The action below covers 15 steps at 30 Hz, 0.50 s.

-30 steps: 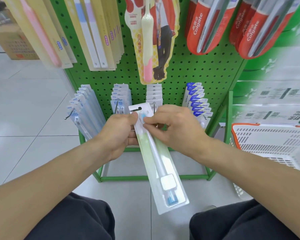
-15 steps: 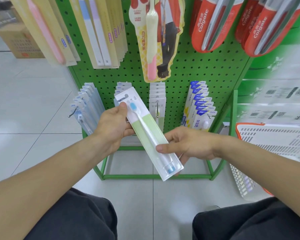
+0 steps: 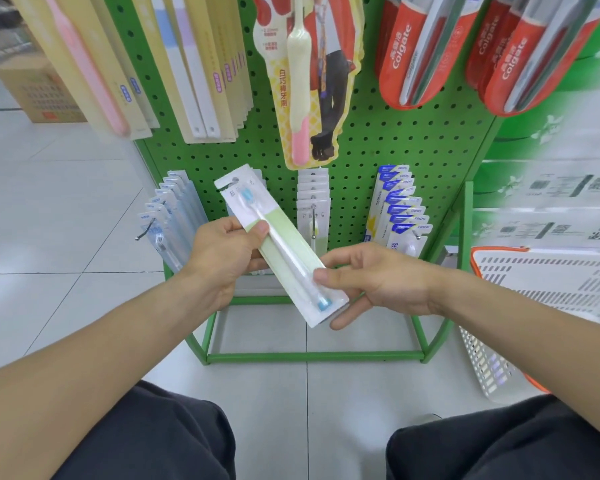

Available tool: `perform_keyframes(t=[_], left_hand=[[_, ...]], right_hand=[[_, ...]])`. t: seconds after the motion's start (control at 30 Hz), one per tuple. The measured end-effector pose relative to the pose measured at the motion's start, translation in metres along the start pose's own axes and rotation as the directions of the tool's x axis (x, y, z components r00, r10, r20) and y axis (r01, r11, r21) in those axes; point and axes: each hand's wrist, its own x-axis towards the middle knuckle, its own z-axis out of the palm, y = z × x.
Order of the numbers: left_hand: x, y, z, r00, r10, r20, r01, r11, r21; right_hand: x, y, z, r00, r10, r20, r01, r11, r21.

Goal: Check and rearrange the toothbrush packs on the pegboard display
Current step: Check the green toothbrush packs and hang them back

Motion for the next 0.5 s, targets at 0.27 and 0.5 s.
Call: perform_keyframes(t=[0.27,0.5], left_hand=[[0.001,0.0,-0.004,1.0,-0.022,0.014,0.022,1.0,-0.009],[0.0,-0.001,-0.003,1.0,0.0,0.016,-0.001,0.997,0.075]], right_hand=[[0.0,-0.003,0.007,0.978,-0.179,-0.105,0.173,0.983,-0.066],[-0.008,-0.01,0.005,0.978,-0.206,0.027,0.208,0.964,-0.164]])
